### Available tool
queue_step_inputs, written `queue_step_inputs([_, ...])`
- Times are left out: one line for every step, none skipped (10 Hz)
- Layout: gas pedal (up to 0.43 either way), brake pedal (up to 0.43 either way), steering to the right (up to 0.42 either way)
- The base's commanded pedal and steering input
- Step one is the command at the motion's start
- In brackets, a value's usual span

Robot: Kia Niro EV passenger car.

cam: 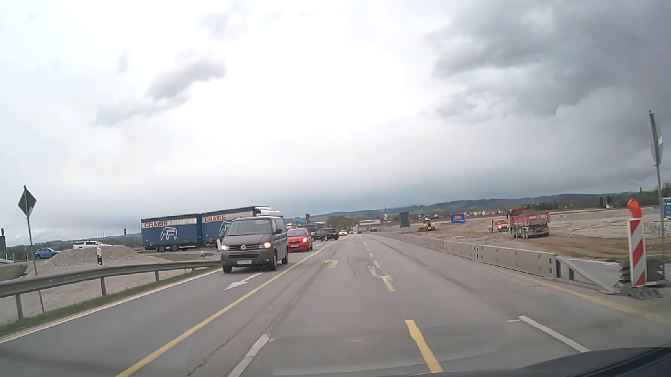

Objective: Follow the waypoints while adhering to traffic rules and regulations

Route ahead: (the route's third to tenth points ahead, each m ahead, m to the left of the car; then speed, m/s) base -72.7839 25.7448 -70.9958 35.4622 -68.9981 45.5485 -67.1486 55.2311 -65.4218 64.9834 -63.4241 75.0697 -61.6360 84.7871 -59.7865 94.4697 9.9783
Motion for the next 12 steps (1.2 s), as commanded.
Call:
queue_step_inputs([0.0,0.0,0.018])
queue_step_inputs([0.0,0.0,0.018])
queue_step_inputs([0.0,0.0,0.018])
queue_step_inputs([0.0,0.0,0.016])
queue_step_inputs([0.0,0.0,0.011])
queue_step_inputs([0.0,0.012,0.004])
queue_step_inputs([0.0,0.037,0.001])
queue_step_inputs([0.0,0.061,0.0])
queue_step_inputs([0.0,0.085,0.0])
queue_step_inputs([0.0,0.116,0.0])
queue_step_inputs([0.0,0.134,0.0])
queue_step_inputs([0.0,0.152,0.0])
